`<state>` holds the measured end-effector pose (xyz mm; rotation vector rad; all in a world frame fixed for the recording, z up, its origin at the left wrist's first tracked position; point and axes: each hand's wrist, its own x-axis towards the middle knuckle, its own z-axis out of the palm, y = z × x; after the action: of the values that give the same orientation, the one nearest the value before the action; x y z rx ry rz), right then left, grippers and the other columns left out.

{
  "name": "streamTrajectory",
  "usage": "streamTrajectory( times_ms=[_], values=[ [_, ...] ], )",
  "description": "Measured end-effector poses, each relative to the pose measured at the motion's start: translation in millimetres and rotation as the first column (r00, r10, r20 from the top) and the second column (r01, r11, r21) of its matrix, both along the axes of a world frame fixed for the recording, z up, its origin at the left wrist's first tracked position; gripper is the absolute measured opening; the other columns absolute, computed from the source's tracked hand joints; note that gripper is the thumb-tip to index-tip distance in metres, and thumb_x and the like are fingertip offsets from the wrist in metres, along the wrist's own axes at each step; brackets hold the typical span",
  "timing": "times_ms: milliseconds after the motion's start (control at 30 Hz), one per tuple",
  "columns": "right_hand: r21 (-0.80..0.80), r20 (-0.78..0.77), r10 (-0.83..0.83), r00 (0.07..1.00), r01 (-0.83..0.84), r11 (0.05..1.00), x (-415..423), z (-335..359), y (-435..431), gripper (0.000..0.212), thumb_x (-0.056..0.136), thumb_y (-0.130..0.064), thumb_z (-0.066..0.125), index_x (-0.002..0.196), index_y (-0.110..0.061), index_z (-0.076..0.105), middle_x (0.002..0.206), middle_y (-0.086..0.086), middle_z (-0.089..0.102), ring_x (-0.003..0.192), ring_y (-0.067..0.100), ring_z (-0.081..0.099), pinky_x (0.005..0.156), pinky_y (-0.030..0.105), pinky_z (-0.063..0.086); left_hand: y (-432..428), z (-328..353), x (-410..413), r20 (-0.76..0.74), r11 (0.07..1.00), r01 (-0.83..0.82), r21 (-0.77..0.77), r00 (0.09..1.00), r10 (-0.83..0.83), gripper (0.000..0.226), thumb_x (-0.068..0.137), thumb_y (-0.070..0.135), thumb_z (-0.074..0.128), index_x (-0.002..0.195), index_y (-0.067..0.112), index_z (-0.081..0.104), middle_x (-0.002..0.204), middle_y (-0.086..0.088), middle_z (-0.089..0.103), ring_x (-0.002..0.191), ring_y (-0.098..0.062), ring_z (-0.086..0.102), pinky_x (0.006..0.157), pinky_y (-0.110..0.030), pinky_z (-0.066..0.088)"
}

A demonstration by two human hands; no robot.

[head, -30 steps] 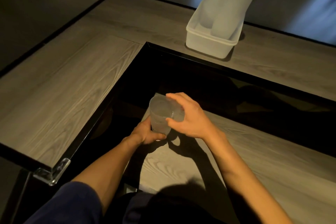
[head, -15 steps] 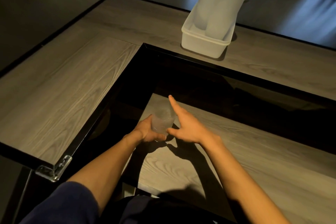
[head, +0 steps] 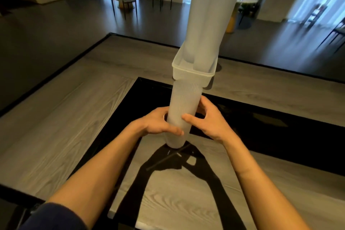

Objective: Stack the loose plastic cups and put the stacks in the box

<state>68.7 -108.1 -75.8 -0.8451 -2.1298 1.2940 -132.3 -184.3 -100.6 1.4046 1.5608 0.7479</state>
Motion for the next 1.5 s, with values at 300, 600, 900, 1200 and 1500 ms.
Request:
streamTrajectory(
  times_ms=[300, 600, 900, 1200, 1500],
  values=[
    [0.16, -0.038, 0.027, 0.999, -0.021, 0.987, -0.8, 90.9, 24.1, 0.092, 0.076, -0.037, 0.089, 0.152, -0.033, 0.036, 0.142, -0.012, 0.053, 0.126, 0.008, 0.057, 0.102, 0.042, 0.054, 25.4, 115.7, -17.1, -0.037, 0.979, 0.1, 0.179, 0.995, -0.095, 0.073, 0.065, 0.032, 0.092, 0.129, 0.033, 0.056, 0.124, 0.011, 0.066, 0.114, -0.003, 0.063, 0.094, -0.027, 0.054],
    [0.283, -0.212, -0.159, 0.964, 0.217, 0.934, -22.9, 176.1, 58.8, 0.074, 0.079, -0.035, 0.086, 0.141, -0.026, 0.048, 0.139, -0.008, 0.057, 0.125, 0.011, 0.057, 0.106, 0.042, 0.05, 71.0, 204.7, -29.7, 0.024, 0.935, -0.049, 0.351, 0.999, 0.044, 0.085, 0.064, 0.026, 0.093, 0.137, 0.02, 0.05, 0.125, -0.001, 0.067, 0.11, -0.016, 0.068, 0.094, -0.04, 0.057],
    [0.339, -0.193, -0.299, 0.935, 0.349, 0.874, -50.8, 176.4, 95.8, 0.064, 0.086, -0.028, 0.08, 0.141, -0.019, 0.05, 0.14, 0.0, 0.058, 0.122, 0.013, 0.056, 0.098, 0.029, 0.049, 124.8, 195.6, -36.6, -0.023, 0.869, -0.176, 0.463, 0.977, 0.21, 0.071, 0.072, 0.031, 0.089, 0.136, 0.024, 0.058, 0.118, 0.003, 0.067, 0.106, -0.018, 0.065, 0.094, -0.046, 0.057],
    [0.315, 0.047, -0.357, 0.933, 0.326, 0.891, -75.7, 125.9, 119.5, 0.059, 0.083, -0.034, 0.082, 0.132, -0.017, 0.052, 0.134, 0.005, 0.06, 0.121, 0.025, 0.06, 0.1, 0.044, 0.055, 148.7, 140.0, -52.6, -0.097, 0.907, -0.214, 0.362, 0.959, 0.265, 0.066, 0.073, 0.026, 0.089, 0.132, 0.024, 0.059, 0.116, 0.008, 0.068, 0.105, -0.011, 0.064, 0.098, -0.043, 0.054],
    [0.368, 0.162, -0.397, 0.903, 0.318, 0.874, -85.7, 96.2, 121.4, 0.059, 0.086, -0.034, 0.079, 0.133, -0.015, 0.049, 0.131, 0.005, 0.06, 0.118, 0.023, 0.06, 0.095, 0.037, 0.053, 160.0, 104.4, -57.6, -0.197, 0.929, -0.206, 0.306, 0.941, 0.274, 0.066, 0.077, 0.034, 0.086, 0.135, 0.025, 0.057, 0.126, 0.007, 0.064, 0.116, -0.011, 0.057, 0.1, -0.033, 0.046]
  ],
)
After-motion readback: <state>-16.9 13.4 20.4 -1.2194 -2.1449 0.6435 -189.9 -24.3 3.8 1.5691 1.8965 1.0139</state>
